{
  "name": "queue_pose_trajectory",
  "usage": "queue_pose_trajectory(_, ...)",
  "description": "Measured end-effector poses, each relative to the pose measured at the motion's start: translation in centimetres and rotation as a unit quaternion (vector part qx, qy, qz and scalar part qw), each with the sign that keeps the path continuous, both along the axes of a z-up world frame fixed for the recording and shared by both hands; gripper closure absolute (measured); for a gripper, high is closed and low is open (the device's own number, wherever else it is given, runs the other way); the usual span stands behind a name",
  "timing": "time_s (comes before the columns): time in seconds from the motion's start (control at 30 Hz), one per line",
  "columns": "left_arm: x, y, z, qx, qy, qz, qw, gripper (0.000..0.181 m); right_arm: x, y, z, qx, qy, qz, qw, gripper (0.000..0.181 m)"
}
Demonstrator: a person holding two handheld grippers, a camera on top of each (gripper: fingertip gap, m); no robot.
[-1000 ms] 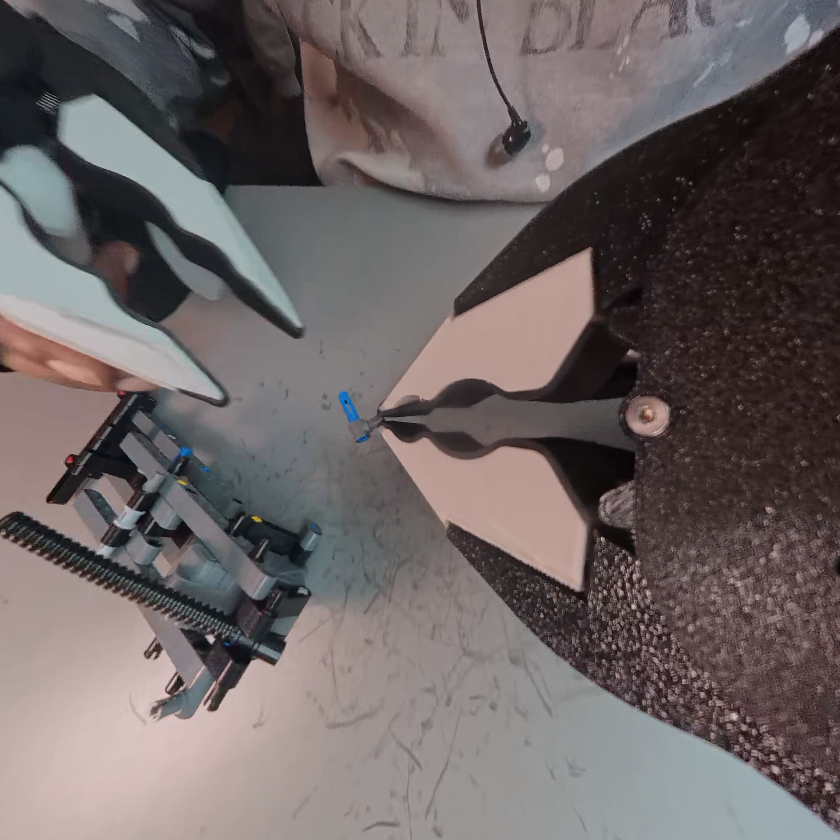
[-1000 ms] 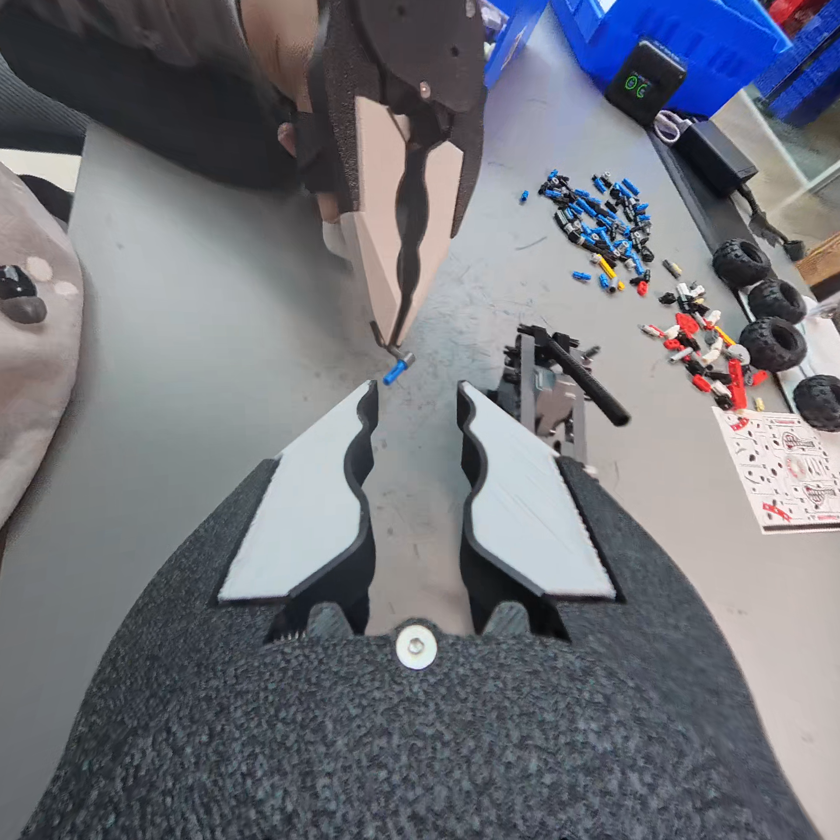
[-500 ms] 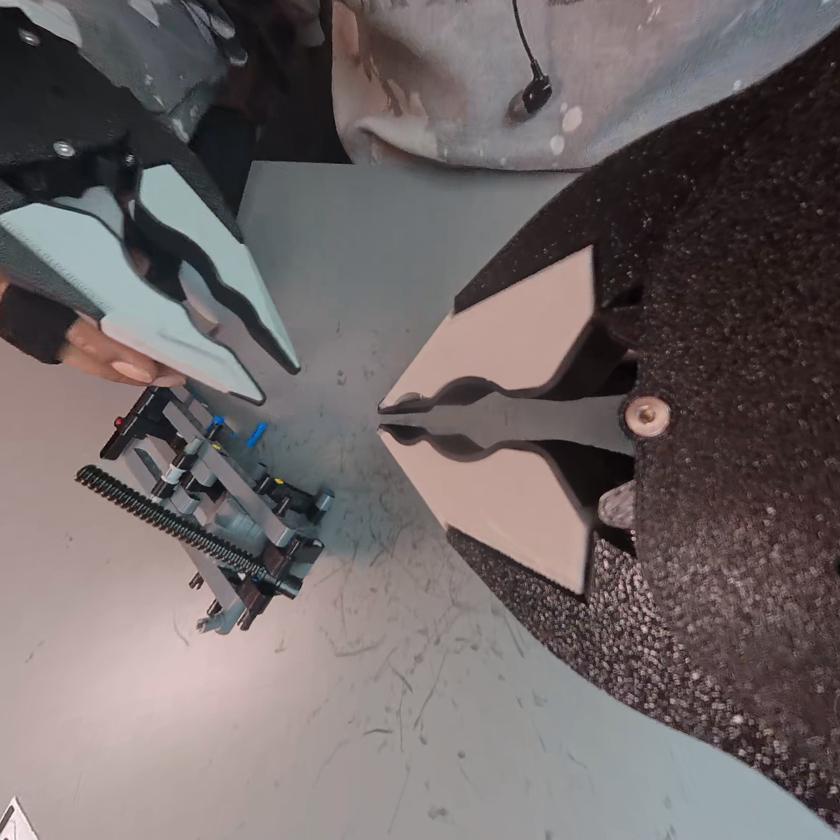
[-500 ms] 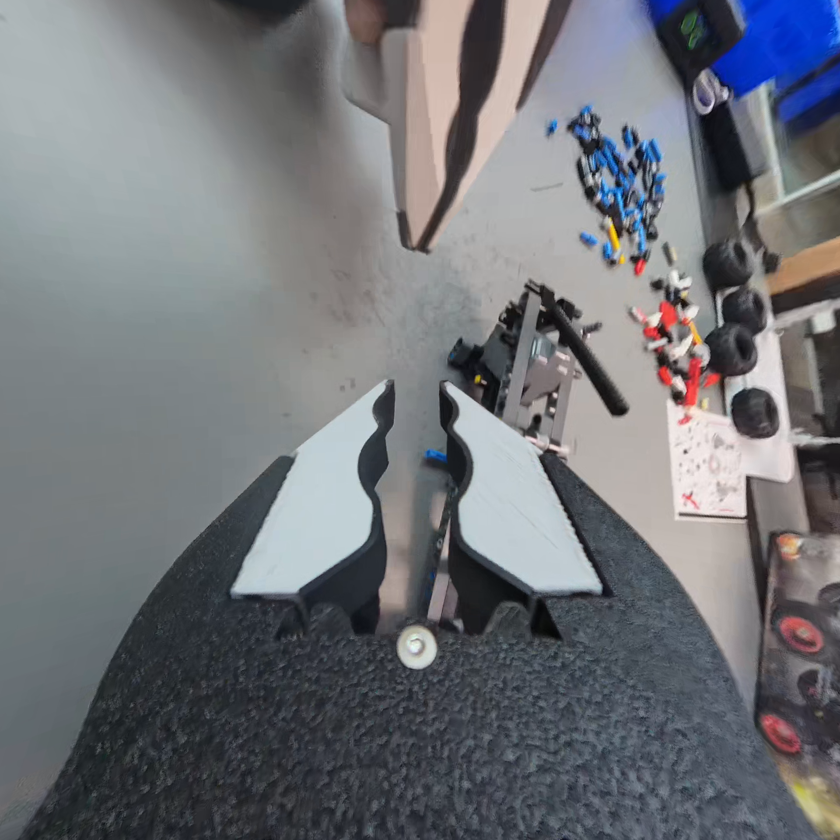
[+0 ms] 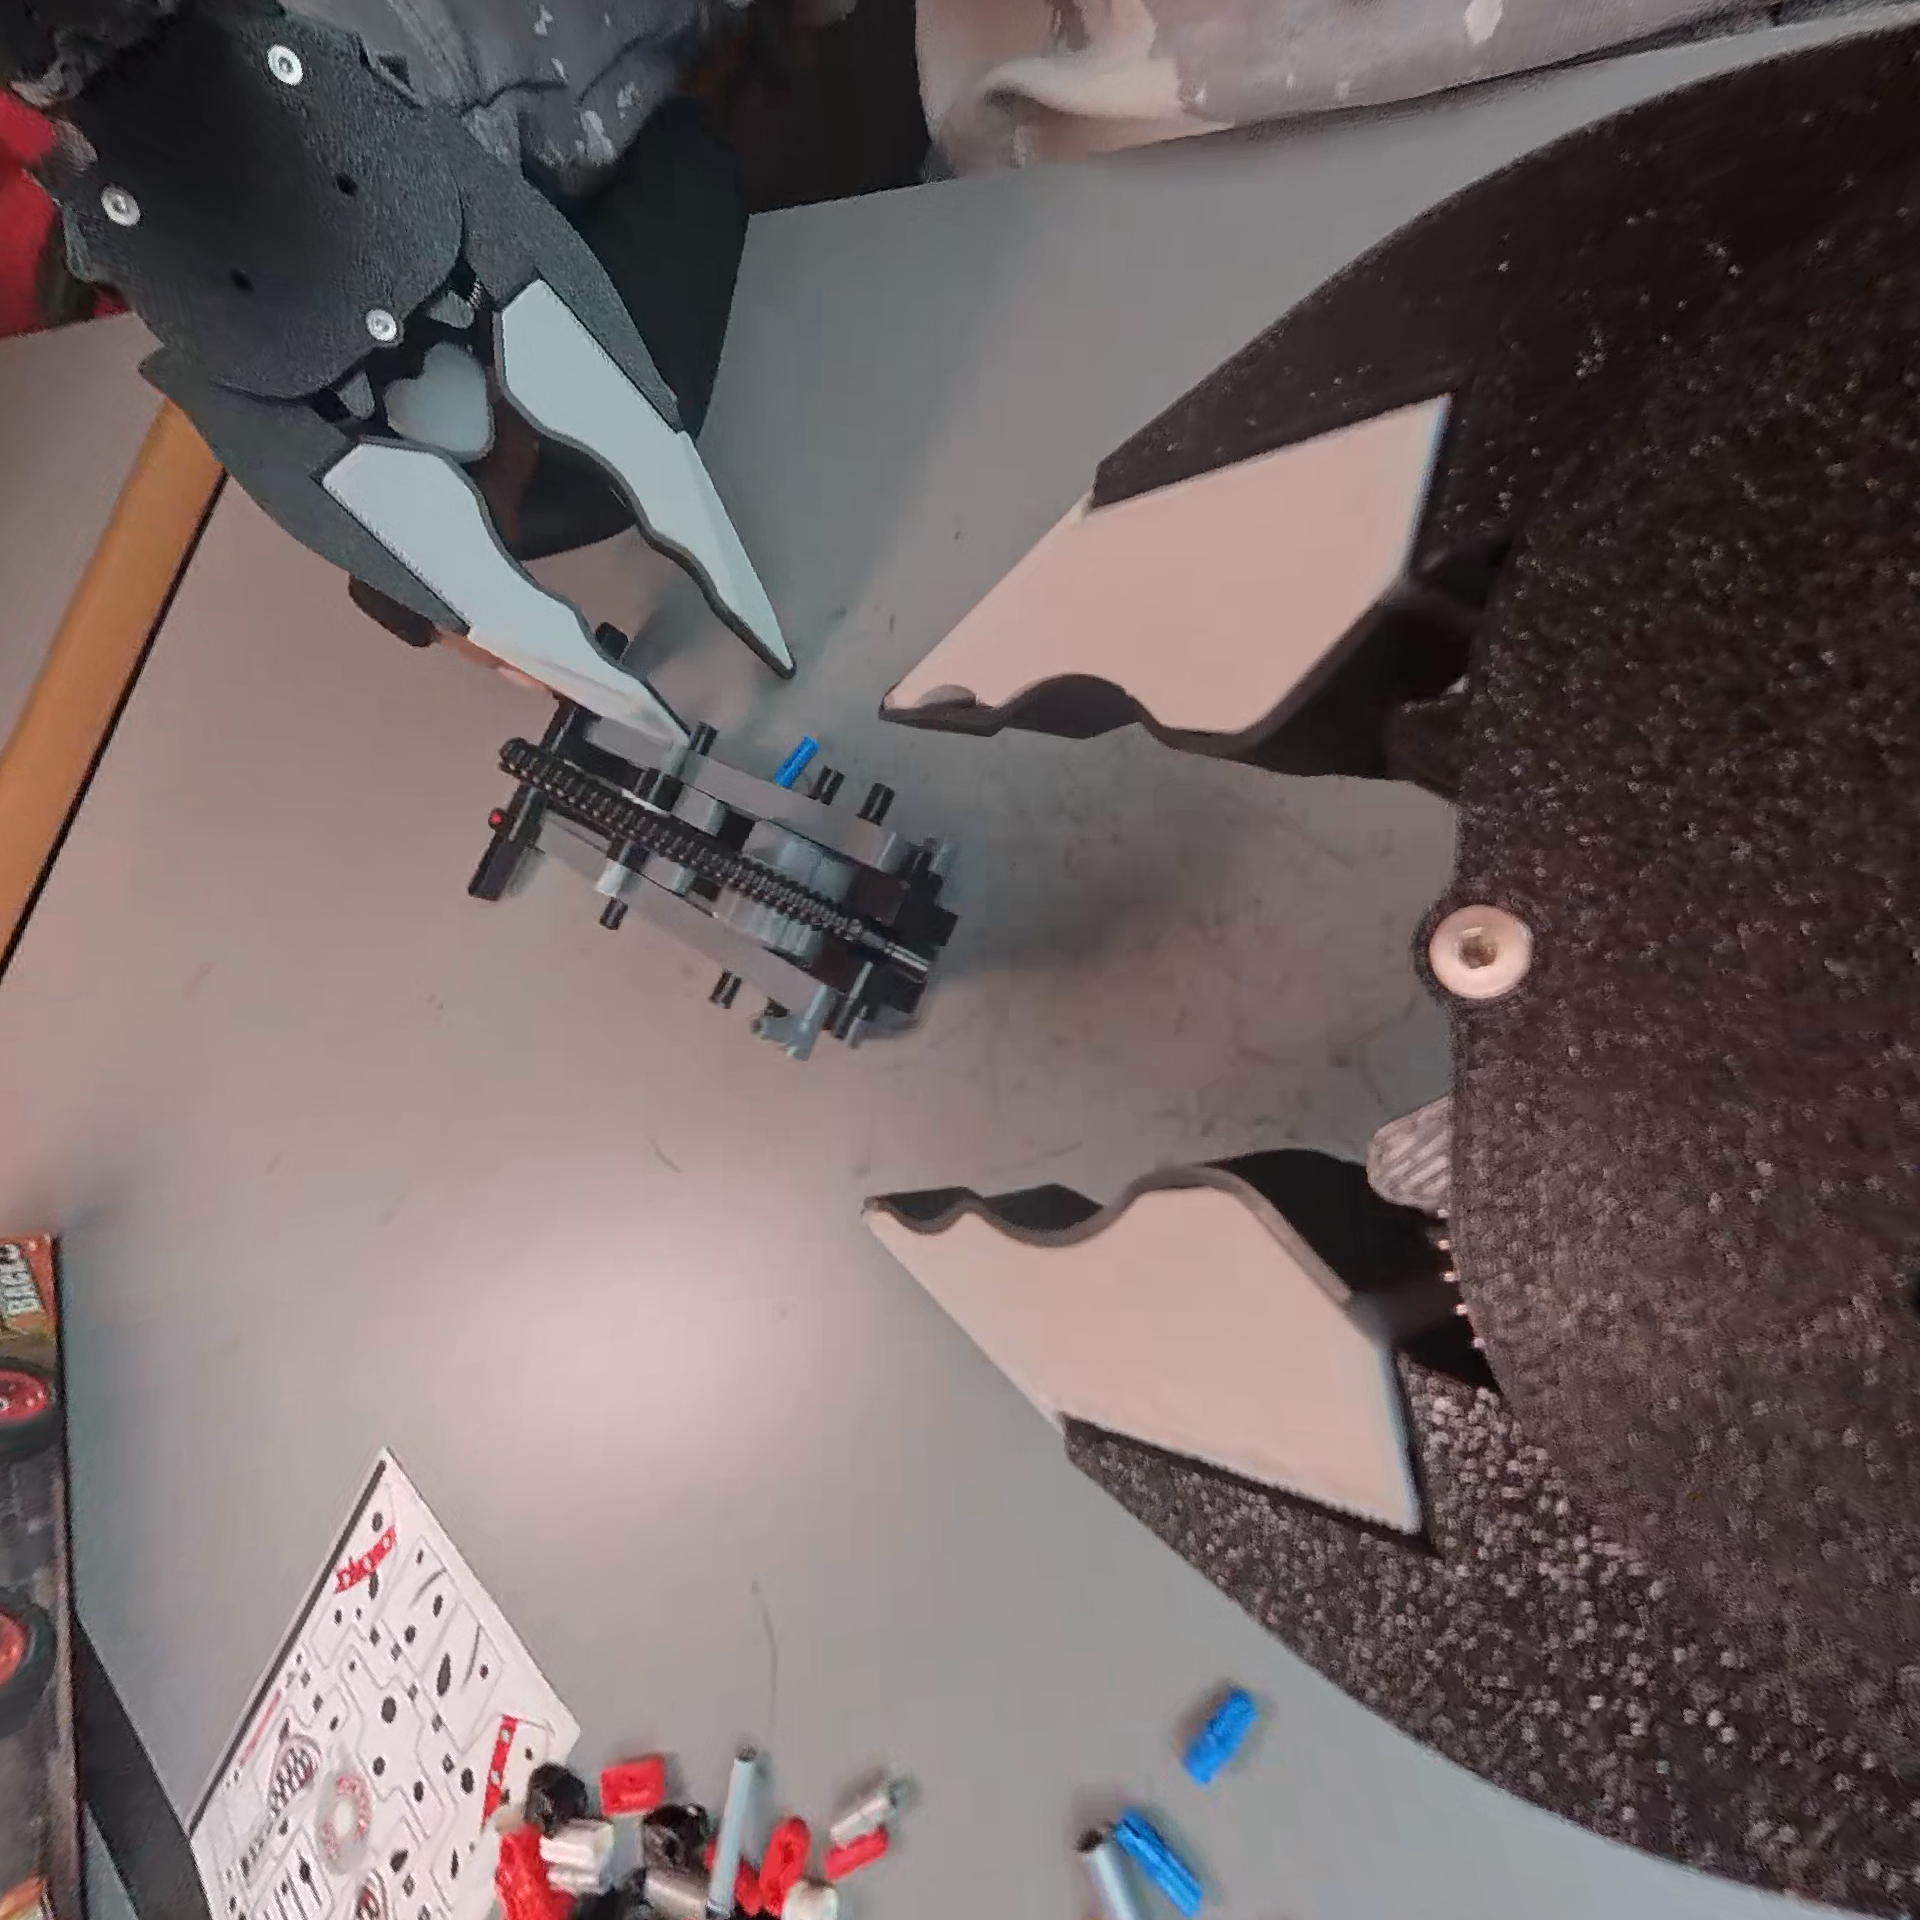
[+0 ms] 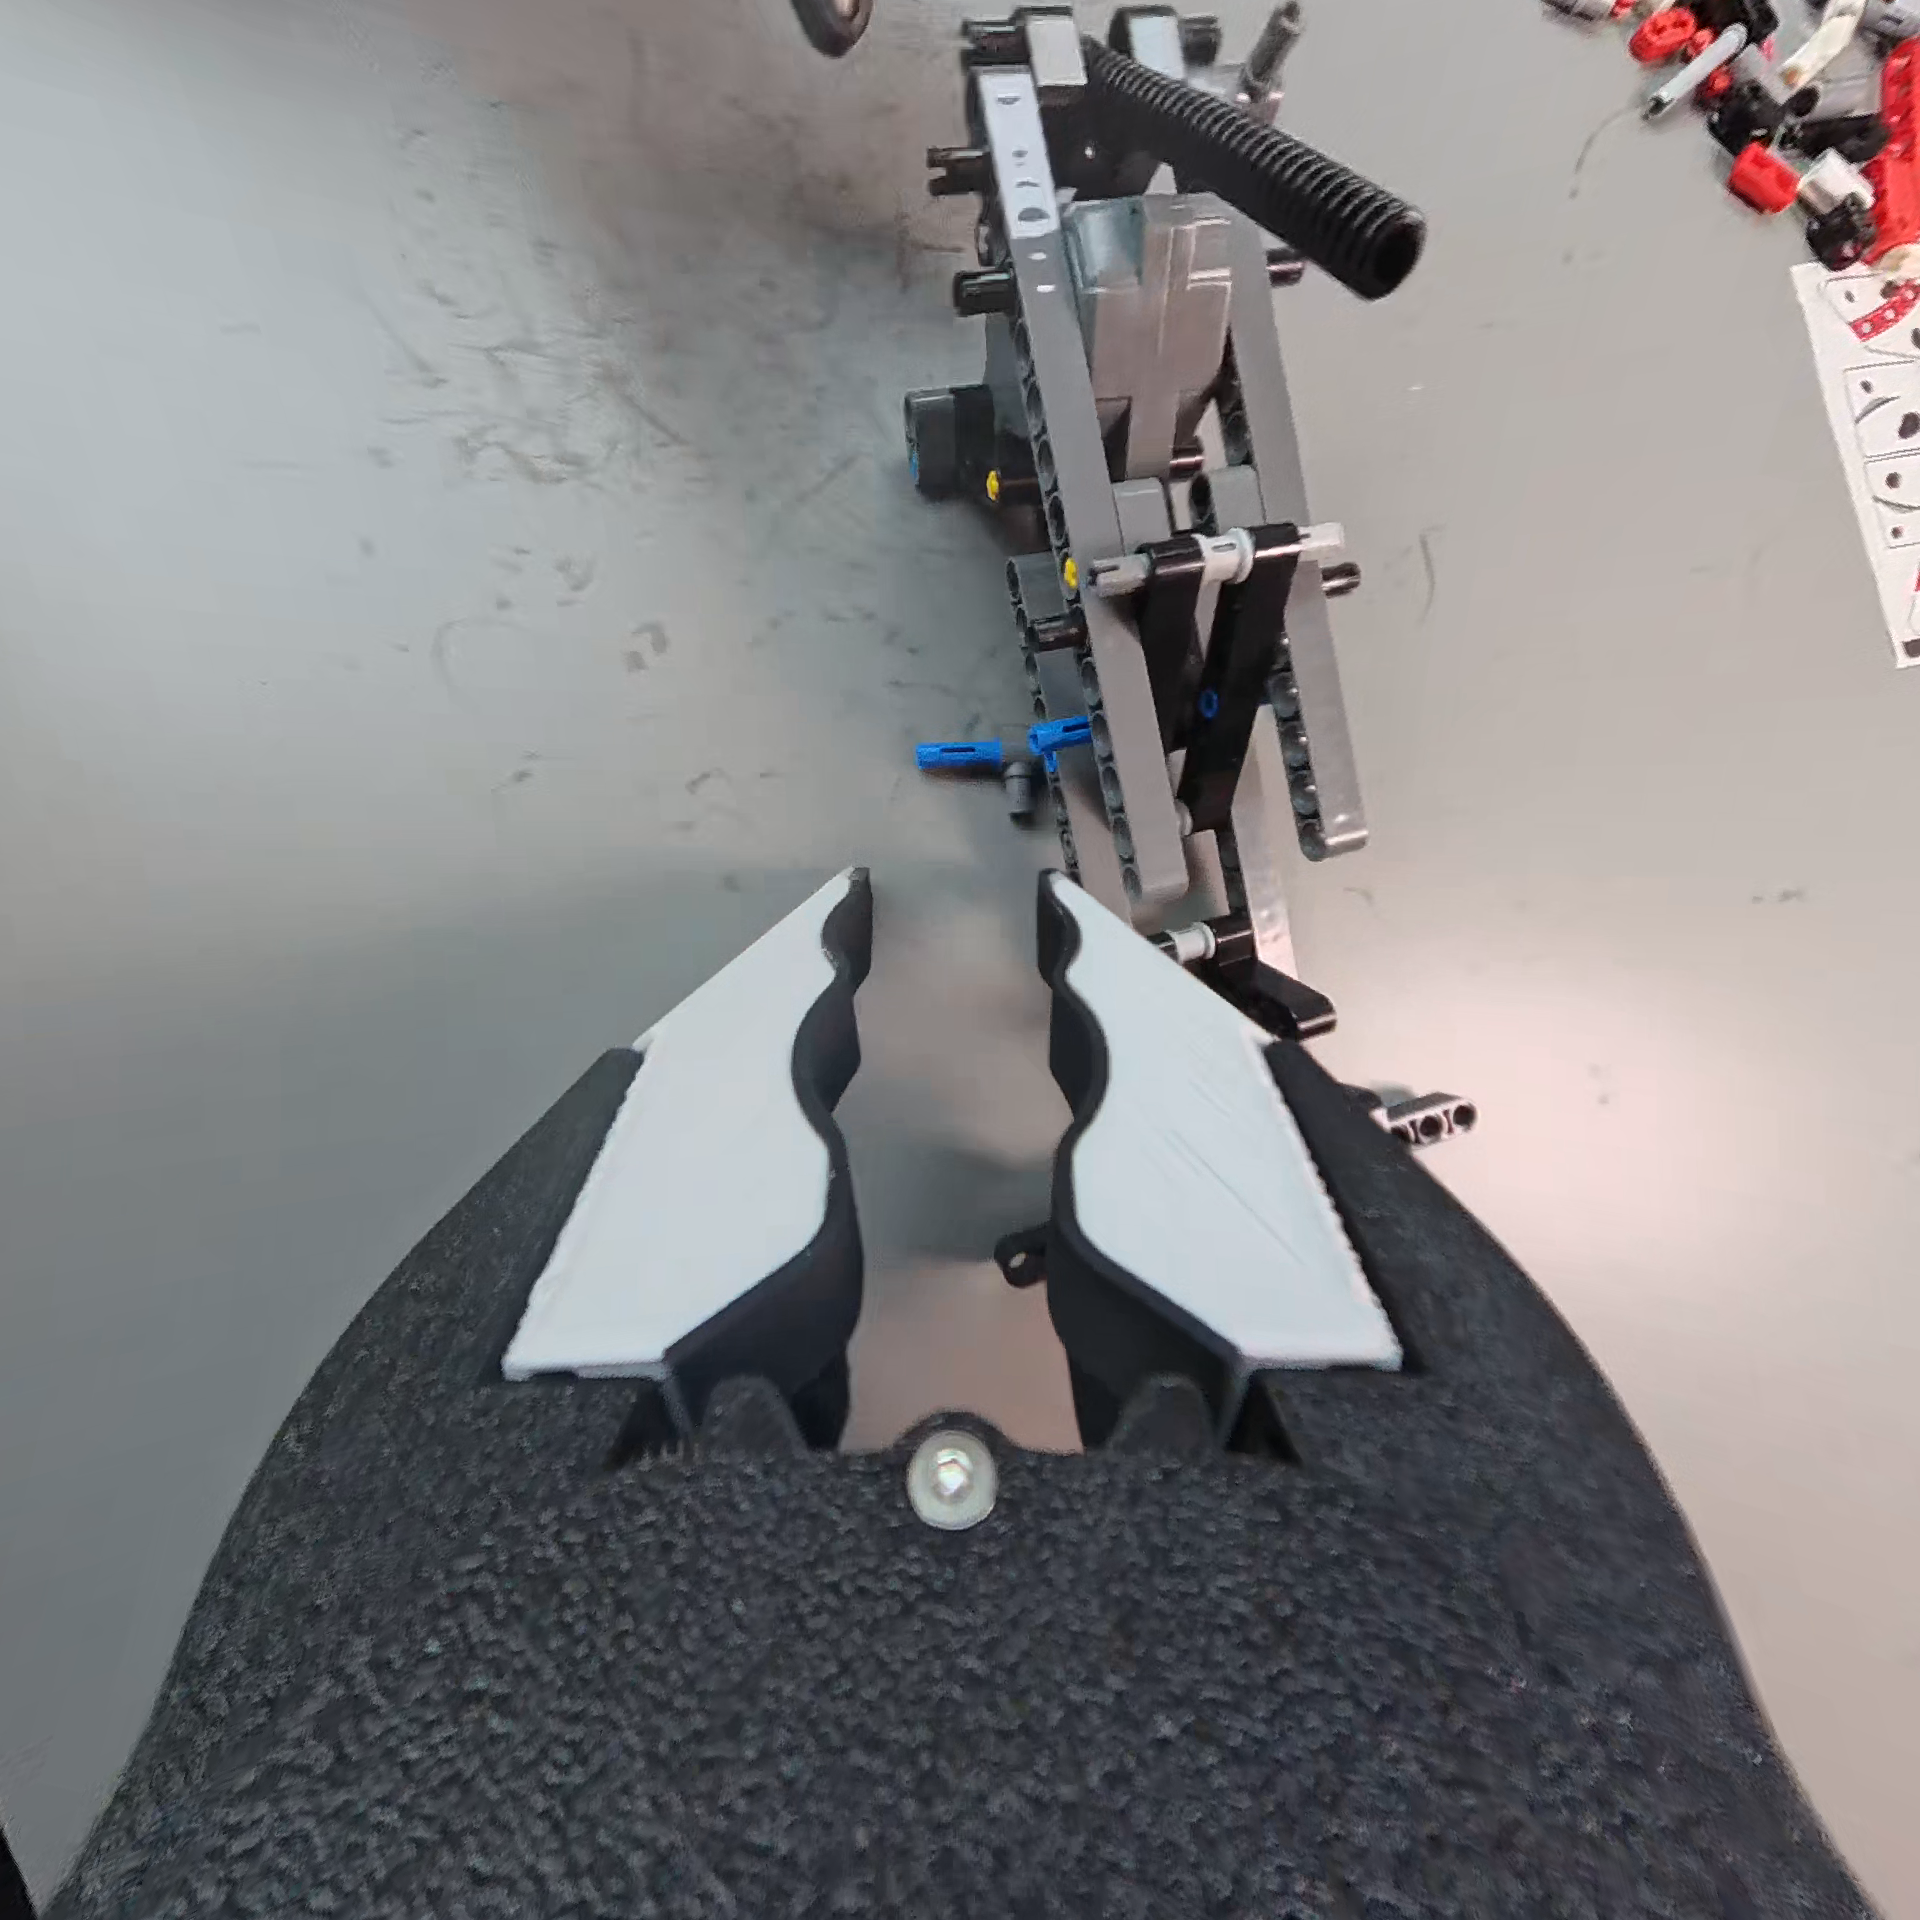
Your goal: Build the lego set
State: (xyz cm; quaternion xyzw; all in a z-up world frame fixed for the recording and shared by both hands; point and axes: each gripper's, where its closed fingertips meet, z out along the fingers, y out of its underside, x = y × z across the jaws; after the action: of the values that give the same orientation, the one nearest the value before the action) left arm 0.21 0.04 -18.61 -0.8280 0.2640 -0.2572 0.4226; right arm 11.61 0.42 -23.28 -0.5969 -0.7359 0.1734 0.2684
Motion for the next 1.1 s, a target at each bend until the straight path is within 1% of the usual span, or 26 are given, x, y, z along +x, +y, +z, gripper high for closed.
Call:
queue_pose_trajectory(0.03,0.5,0.5,0.0,0.002,-0.006,-0.012,1.000,0.090,0.0,0.6,0.0,0.004,-0.005,0.001,1.000,0.147)
queue_pose_trajectory(0.1,1.7,1.1,-0.5,-0.003,-0.005,-0.033,0.999,0.086,-0.5,1.7,0.1,-0.007,0.001,0.000,1.000,0.128)
queue_pose_trajectory(0.13,2.3,1.3,-1.0,-0.009,0.006,-0.040,0.999,0.089,-1.0,2.6,0.2,-0.013,0.015,-0.011,1.000,0.124)
queue_pose_trajectory(0.17,2.6,1.4,-1.5,-0.010,0.024,-0.043,0.999,0.098,-1.6,3.6,0.3,-0.013,0.035,-0.022,0.999,0.120)
queue_pose_trajectory(0.2,2.8,1.6,-1.9,-0.008,0.045,-0.044,0.998,0.106,-1.9,4.0,0.2,-0.025,0.044,-0.022,0.998,0.119)
queue_pose_trajectory(0.27,3.2,1.3,-2.6,-0.011,0.072,-0.043,0.996,0.124,-2.2,3.7,0.0,-0.054,0.044,-0.021,0.997,0.118)
queue_pose_trajectory(0.33,2.8,1.0,-3.1,-0.007,0.103,-0.022,0.994,0.137,-2.1,2.6,0.1,-0.074,0.043,-0.005,0.996,0.119)
queue_pose_trajectory(0.5,2.9,-0.7,-3.1,-0.028,0.104,0.024,0.994,0.138,-2.4,0.7,0.8,-0.094,0.057,0.014,0.994,0.125)
queue_pose_trajectory(0.63,3.1,-2.3,-3.0,-0.051,0.088,0.055,0.993,0.138,-3.8,-0.9,3.0,-0.116,0.106,0.033,0.987,0.123)
queue_pose_trajectory(0.7,3.6,-3.3,-2.9,-0.056,0.081,0.051,0.994,0.135,-4.7,-1.2,3.5,-0.109,0.126,0.043,0.985,0.116)
queue_pose_trajectory(0.8,4.4,-4.6,-2.9,-0.049,0.085,0.028,0.995,0.133,-5.5,-1.9,3.2,-0.084,0.131,0.086,0.984,0.108)
queue_pose_trajectory(0.87,4.8,-5.3,-3.1,-0.045,0.092,0.009,0.995,0.137,-6.0,-2.1,3.1,-0.083,0.136,0.106,0.982,0.107)
queue_pose_trajectory(0.93,4.7,-5.5,-3.1,-0.044,0.095,0.005,0.994,0.137,-6.3,-1.9,2.9,-0.095,0.137,0.109,0.980,0.106)
queue_pose_trajectory(1.0,4.4,-5.5,-3.0,-0.040,0.093,0.003,0.995,0.137,-5.7,-1.8,3.2,-0.106,0.138,0.116,0.978,0.111)
queue_pose_trajectory(1.03,4.2,-5.5,-2.8,-0.037,0.088,0.001,0.995,0.137,-5.1,-1.6,3.3,-0.109,0.133,0.118,0.978,0.117)
queue_pose_trajectory(1.1,4.0,-5.6,-2.3,-0.032,0.073,-0.006,0.997,0.136,-3.5,-0.8,2.6,-0.104,0.102,0.115,0.983,0.127)
